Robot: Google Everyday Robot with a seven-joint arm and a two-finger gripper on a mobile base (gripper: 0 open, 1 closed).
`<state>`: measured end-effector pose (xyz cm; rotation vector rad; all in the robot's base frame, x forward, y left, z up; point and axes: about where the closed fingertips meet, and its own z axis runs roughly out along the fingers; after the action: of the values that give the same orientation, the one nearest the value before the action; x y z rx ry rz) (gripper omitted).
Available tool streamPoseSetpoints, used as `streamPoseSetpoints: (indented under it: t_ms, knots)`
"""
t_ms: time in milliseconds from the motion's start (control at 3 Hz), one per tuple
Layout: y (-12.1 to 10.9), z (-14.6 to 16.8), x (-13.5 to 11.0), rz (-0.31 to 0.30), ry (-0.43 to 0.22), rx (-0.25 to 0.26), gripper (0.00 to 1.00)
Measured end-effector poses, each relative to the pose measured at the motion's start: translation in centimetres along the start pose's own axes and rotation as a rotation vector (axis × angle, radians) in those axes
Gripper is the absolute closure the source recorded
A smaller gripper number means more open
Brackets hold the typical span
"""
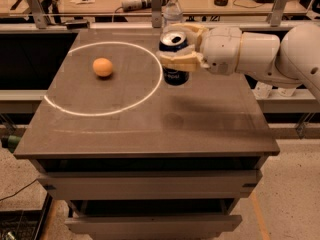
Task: Place pepsi can upright
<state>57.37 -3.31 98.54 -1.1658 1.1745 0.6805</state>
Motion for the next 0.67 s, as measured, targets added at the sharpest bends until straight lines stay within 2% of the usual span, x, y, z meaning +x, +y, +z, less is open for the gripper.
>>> streamPoseSetpoints:
  t_ms: [333,667]
  knots:
    - [1.8,0.2,1.8,0.029,-0.006,-0.044,1.00]
    - [3.2,0.4,3.0,0.071,-0.011,-0.063,1.00]
